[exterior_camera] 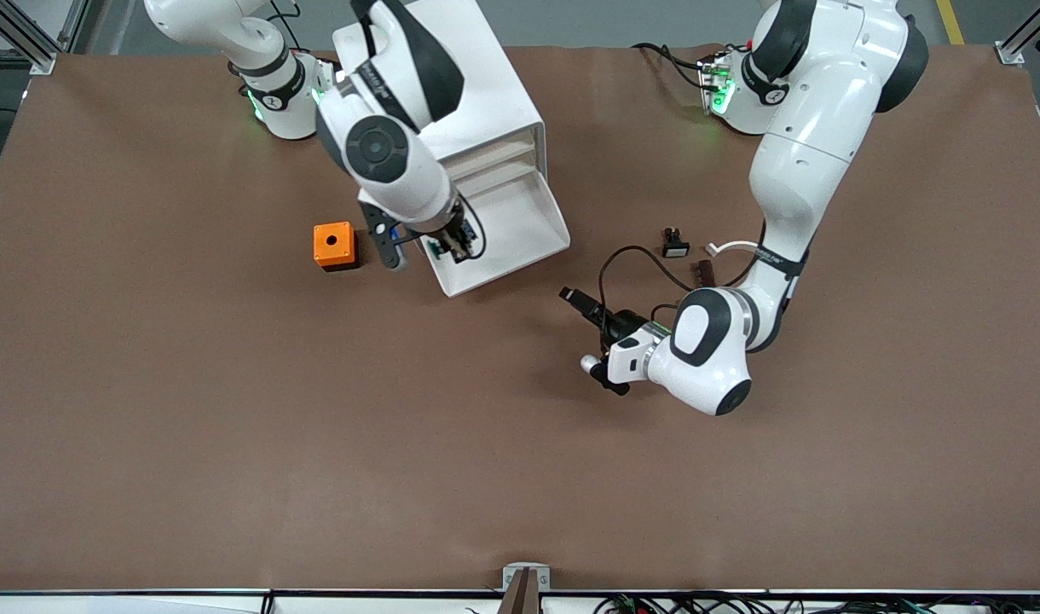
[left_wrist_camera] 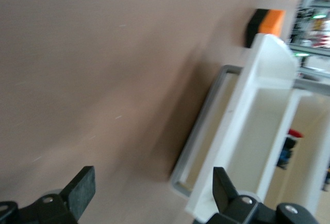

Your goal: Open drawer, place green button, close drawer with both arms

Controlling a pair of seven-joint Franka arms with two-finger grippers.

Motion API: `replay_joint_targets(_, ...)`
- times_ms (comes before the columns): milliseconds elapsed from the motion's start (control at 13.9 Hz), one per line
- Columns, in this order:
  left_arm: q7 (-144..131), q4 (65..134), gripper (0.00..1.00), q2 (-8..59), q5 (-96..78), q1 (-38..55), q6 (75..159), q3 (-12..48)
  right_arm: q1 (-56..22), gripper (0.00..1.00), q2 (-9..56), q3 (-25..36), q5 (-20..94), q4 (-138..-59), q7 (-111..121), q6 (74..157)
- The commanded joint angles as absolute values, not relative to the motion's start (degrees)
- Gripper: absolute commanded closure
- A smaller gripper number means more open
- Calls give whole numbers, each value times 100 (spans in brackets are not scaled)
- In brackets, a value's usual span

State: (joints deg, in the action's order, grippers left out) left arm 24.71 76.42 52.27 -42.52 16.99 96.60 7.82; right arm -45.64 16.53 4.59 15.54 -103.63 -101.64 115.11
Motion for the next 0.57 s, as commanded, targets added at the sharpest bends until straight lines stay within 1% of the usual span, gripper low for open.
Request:
replay_joint_targets(0, 2347, 7699, 0, 5080, -3955, 1688, 9606, 738, -4728, 80, 1617, 510, 1644, -10477, -10336, 11619)
replay_joint_targets(143, 2312, 7699, 0, 5036, -3885, 1766, 9676, 668, -4737, 80, 1696, 510, 1644, -10538, -10336, 11663)
replay_joint_targets(287, 2312, 7708, 0, 5001, -3544, 1784, 9965, 536, -4763, 80, 1696, 510, 1644, -10792, -10336, 11960)
replay_joint_targets(502, 1612, 7699, 0, 4852, -2771, 1758, 10055, 458, -4851, 80, 1898, 510, 1644, -10881, -10336, 12330)
